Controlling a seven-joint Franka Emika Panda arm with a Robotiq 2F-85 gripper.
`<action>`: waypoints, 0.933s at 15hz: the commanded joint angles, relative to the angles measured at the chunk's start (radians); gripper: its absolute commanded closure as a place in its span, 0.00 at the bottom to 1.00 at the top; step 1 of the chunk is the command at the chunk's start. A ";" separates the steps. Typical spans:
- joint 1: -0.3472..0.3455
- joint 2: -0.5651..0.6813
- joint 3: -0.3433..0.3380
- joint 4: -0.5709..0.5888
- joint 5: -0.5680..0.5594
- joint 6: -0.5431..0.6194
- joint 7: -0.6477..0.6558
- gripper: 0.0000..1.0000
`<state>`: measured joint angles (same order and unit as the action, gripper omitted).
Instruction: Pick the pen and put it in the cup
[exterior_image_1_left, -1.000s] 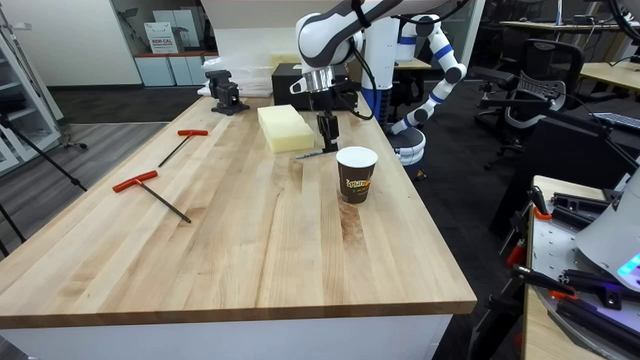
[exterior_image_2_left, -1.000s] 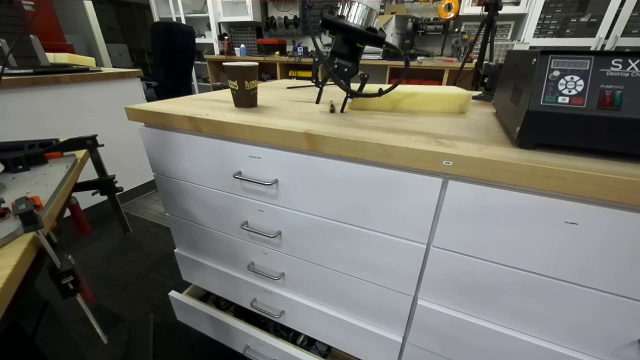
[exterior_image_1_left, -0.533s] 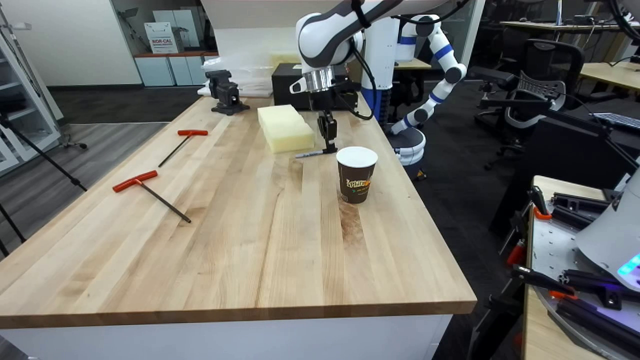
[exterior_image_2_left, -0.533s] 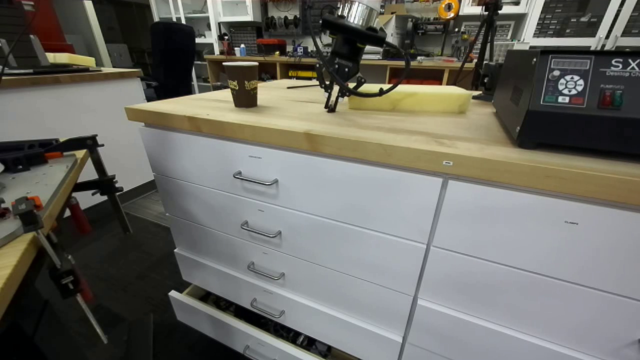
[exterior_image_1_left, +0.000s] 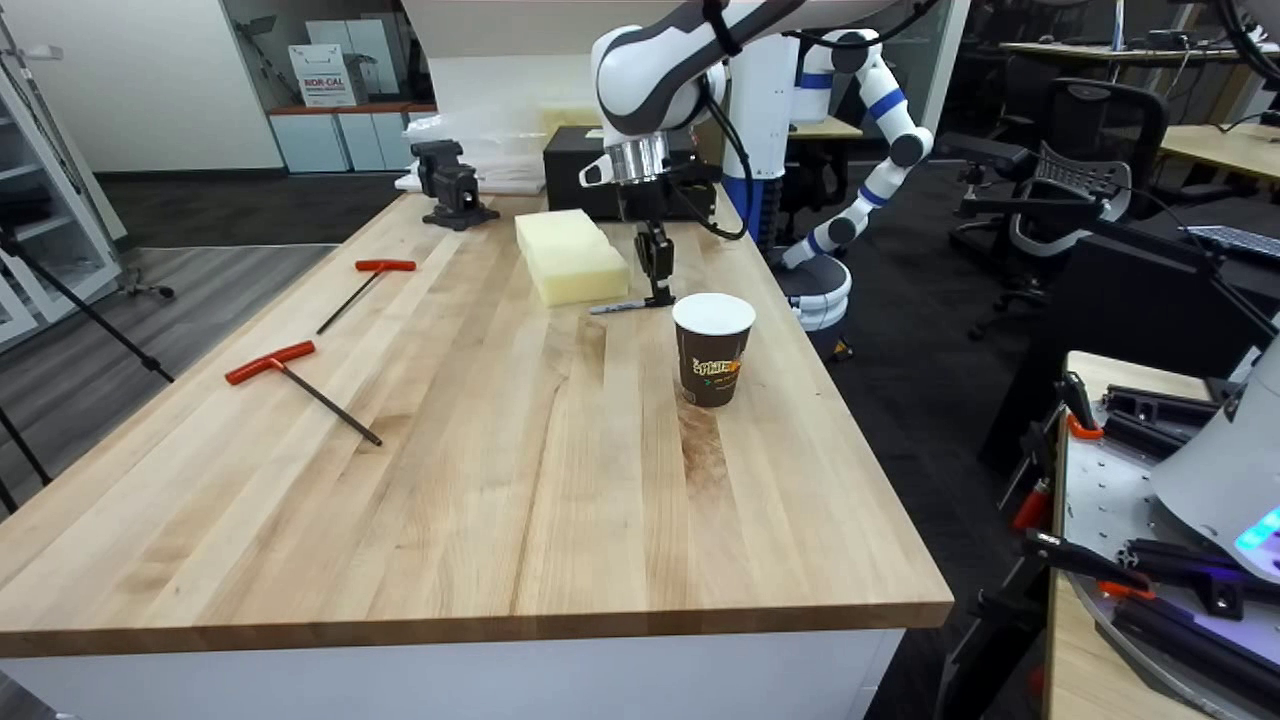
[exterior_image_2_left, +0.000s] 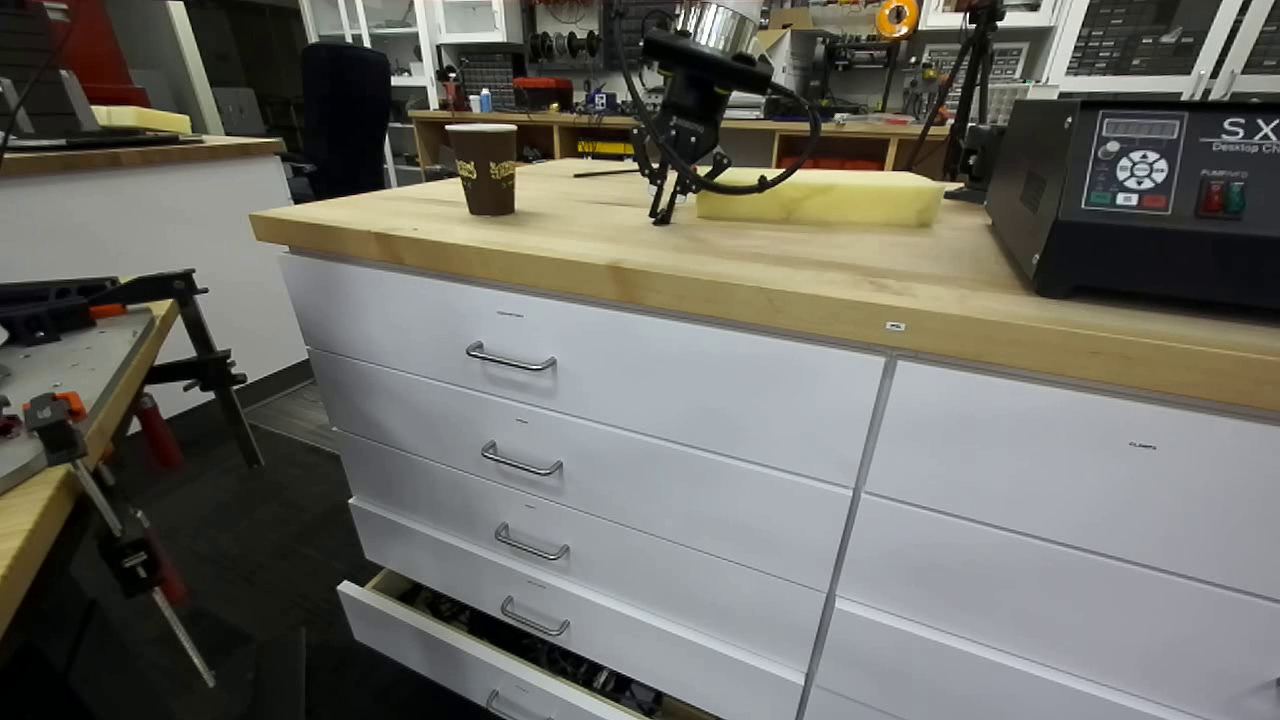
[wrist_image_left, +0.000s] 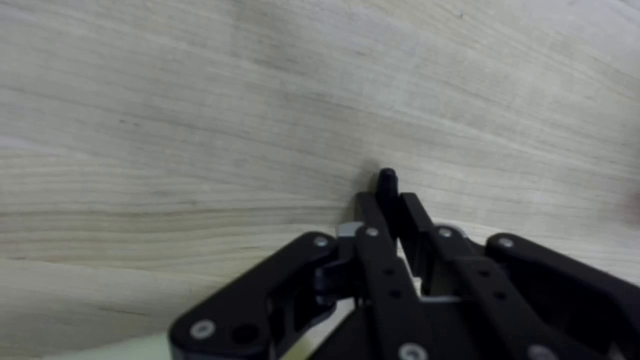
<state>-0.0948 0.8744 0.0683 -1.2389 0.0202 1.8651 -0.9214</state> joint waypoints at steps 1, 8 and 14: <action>0.002 -0.039 0.003 -0.021 -0.016 -0.011 0.027 0.96; 0.018 -0.113 0.000 -0.039 -0.031 -0.042 0.038 0.96; 0.031 -0.273 -0.008 -0.157 -0.052 -0.073 0.080 0.96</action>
<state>-0.0739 0.7291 0.0687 -1.2640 -0.0069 1.8122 -0.8932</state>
